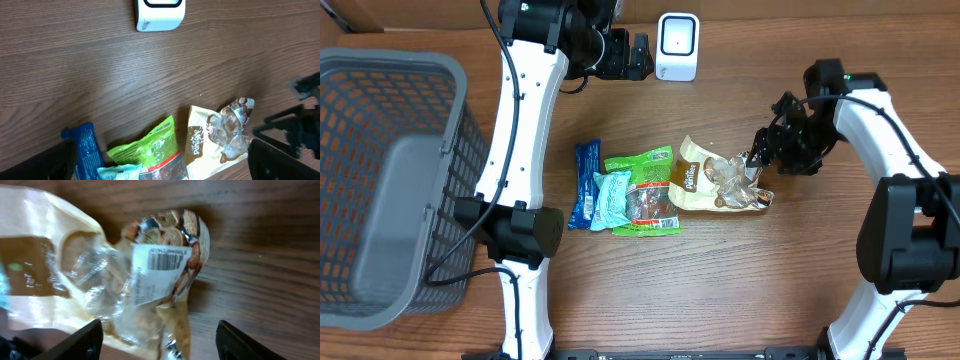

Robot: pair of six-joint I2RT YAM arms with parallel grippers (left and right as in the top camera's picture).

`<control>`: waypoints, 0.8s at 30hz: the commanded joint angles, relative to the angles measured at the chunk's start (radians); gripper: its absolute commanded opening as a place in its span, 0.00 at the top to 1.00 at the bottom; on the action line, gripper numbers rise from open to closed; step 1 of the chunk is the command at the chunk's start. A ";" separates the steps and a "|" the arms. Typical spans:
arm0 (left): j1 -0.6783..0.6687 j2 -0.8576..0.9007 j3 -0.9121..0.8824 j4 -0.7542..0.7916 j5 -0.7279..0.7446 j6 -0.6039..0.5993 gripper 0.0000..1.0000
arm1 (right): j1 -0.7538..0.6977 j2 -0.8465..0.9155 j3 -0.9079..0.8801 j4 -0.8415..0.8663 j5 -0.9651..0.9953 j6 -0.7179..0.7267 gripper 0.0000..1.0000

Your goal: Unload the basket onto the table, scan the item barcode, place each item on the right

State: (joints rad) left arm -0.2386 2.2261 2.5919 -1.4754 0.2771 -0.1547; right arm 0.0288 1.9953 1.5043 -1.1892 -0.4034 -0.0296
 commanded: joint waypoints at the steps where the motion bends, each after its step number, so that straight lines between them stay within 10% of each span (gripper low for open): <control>1: -0.003 -0.016 0.018 -0.002 0.004 -0.010 0.00 | 0.003 0.012 -0.088 0.056 0.003 -0.004 0.28; 6: -0.003 -0.016 0.018 -0.002 0.004 -0.010 0.00 | 0.004 0.012 -0.190 0.188 0.017 -0.003 0.40; 14: -0.003 -0.016 0.018 -0.002 0.004 -0.010 0.00 | -0.003 0.011 -0.224 0.272 0.128 -0.003 0.96; 24: -0.003 -0.016 0.018 -0.002 0.004 -0.010 0.00 | -0.026 0.012 -0.164 0.599 0.217 -0.307 0.86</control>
State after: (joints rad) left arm -0.2386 2.2261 2.5919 -1.4773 0.2771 -0.1551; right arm 0.0071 2.0041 1.3174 -0.6716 -0.2260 -0.1570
